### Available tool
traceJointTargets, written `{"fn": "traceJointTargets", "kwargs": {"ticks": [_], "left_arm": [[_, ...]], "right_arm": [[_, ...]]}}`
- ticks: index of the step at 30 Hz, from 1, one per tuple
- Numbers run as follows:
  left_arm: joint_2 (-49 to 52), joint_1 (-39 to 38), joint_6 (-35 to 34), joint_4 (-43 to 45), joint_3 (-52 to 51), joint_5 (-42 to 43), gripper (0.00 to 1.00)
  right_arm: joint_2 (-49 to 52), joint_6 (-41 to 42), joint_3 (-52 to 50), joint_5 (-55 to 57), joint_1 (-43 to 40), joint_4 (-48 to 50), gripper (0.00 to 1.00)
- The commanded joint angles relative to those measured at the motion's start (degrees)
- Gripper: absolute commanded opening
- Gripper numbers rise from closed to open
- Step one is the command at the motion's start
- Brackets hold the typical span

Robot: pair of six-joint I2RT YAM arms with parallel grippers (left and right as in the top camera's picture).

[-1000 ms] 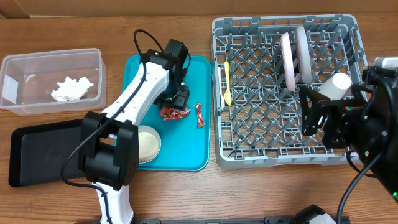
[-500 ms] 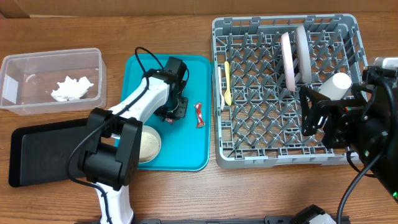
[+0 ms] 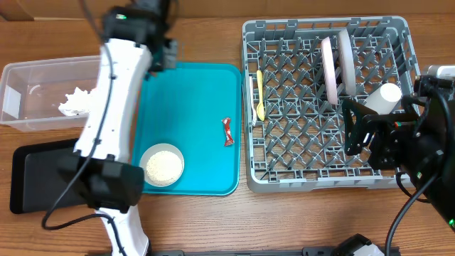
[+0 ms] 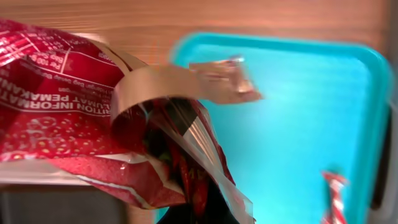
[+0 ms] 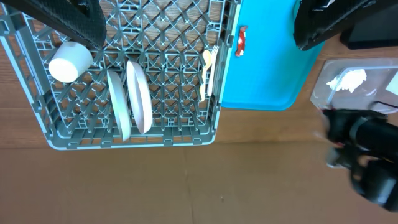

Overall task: Sort waste into correct bins and load items into the dishwasher rack
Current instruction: 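Carry the wrappers to the clear bin and drop them in, then grasp the small remaining red wrapper with the left gripper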

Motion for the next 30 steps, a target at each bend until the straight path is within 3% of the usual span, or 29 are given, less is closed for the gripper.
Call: {"fn": "traceJointTargets", "kwargs": {"ticks": [1, 4, 8, 9, 10, 11, 12, 19, 22, 26, 28, 30], "left_arm": [[0.5, 6.8, -2.49, 0.68, -2.03, -3.98, 0.04], [0.68, 14.8, -3.72, 5.53, -8.33, 2.23, 0.04], [0.68, 19.76, -6.14, 9.07, -15.91, 3.08, 0.04], [0.68, 20.72, -6.03, 10.82, -18.12, 3.1, 0.13], [0.68, 21.27, -5.05, 11.98, -19.21, 3.63, 0.68], [0.68, 21.46, -4.09, 12.0, -19.19, 4.09, 0.96], [0.66, 21.53, -2.95, 11.82, -18.95, 4.83, 1.0], [0.26, 20.63, 2.08, 1.42, -4.68, 10.47, 0.96], [0.24, 16.72, 7.78, -1.22, 0.09, 24.41, 0.84], [0.48, 3.61, 9.62, -0.81, -4.61, 26.73, 0.82], [0.68, -2.08, 7.91, 1.77, -9.53, 26.4, 0.73], [0.68, -6.1, 4.42, 4.7, -14.38, 24.57, 0.74]], "right_arm": [[-0.2, -0.04, 0.04, 0.79, 0.22, 0.24, 1.0], [-0.2, -0.04, 0.04, 0.79, 0.22, 0.24, 1.0], [-0.2, -0.04, 0.04, 0.81, 0.22, 0.24, 1.0], [-0.2, -0.04, 0.04, 0.81, 0.22, 0.24, 1.0], [-0.2, -0.04, 0.04, 0.79, 0.22, 0.24, 1.0], [-0.2, -0.04, 0.04, 0.81, 0.22, 0.24, 1.0], [-0.2, -0.04, 0.04, 0.81, 0.22, 0.24, 1.0], [-0.2, -0.04, 0.04, 0.79, 0.22, 0.24, 1.0], [-0.2, -0.04, 0.04, 0.81, 0.22, 0.24, 1.0], [-0.2, -0.04, 0.04, 0.81, 0.22, 0.24, 1.0], [-0.2, -0.04, 0.04, 0.81, 0.22, 0.24, 1.0], [-0.2, -0.04, 0.04, 0.79, 0.22, 0.24, 1.0]]}}
